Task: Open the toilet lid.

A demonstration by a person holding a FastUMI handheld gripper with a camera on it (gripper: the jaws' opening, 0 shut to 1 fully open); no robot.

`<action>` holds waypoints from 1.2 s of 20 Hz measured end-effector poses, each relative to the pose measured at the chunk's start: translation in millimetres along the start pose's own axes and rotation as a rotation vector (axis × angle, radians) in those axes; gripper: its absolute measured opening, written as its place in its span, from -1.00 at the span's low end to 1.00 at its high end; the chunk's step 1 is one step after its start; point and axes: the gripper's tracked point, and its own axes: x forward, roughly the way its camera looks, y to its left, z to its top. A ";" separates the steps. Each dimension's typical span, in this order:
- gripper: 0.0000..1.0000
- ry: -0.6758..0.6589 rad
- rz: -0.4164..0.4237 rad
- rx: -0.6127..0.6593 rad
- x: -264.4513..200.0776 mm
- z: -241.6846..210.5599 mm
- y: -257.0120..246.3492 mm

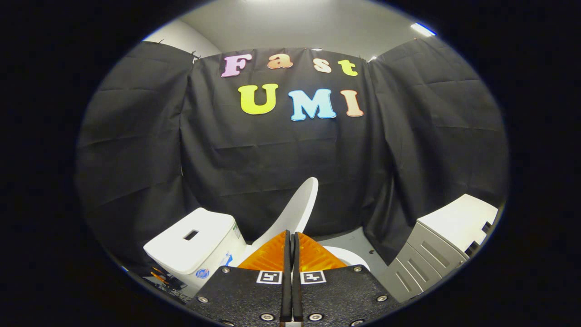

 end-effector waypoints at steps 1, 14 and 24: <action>-0.99 -0.006 0.008 -0.001 2.5 3.2 5.9; -0.99 -0.049 0.111 -0.147 2.1 27.0 90.8; -0.98 -0.070 0.204 -0.160 11.6 36.7 170.7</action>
